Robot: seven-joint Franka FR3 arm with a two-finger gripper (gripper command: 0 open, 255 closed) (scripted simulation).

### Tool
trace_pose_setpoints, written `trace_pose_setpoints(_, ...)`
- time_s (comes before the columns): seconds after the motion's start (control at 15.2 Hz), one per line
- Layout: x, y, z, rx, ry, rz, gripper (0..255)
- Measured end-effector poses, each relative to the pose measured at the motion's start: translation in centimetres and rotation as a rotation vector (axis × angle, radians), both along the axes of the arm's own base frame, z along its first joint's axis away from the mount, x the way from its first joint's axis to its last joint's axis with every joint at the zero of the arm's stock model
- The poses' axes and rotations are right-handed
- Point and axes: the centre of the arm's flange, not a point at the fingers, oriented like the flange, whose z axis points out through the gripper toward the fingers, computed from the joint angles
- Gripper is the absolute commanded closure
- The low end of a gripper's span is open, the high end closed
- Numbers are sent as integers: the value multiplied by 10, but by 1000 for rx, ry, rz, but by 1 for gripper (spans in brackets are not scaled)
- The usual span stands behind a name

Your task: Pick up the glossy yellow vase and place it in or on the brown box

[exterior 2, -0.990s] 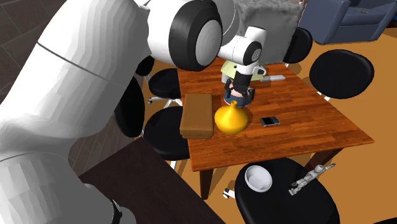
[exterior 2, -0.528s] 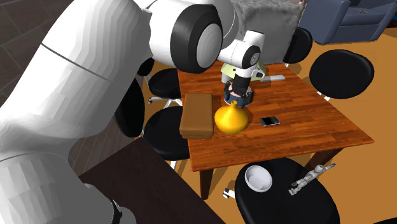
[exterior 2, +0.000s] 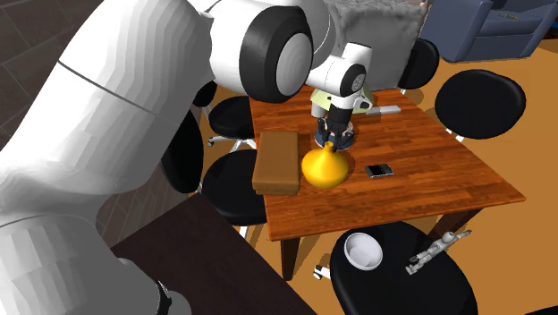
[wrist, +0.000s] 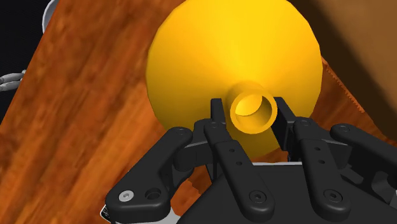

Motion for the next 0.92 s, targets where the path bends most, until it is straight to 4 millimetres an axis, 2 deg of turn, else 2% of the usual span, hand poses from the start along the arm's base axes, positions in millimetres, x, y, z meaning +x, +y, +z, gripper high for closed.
trace_pose_setpoints(0.33, 0, 0, 2, 0, 1, 0, 255)
trace_pose_setpoints(0.92, 0, 0, 47, 0, 1, 0, 255)
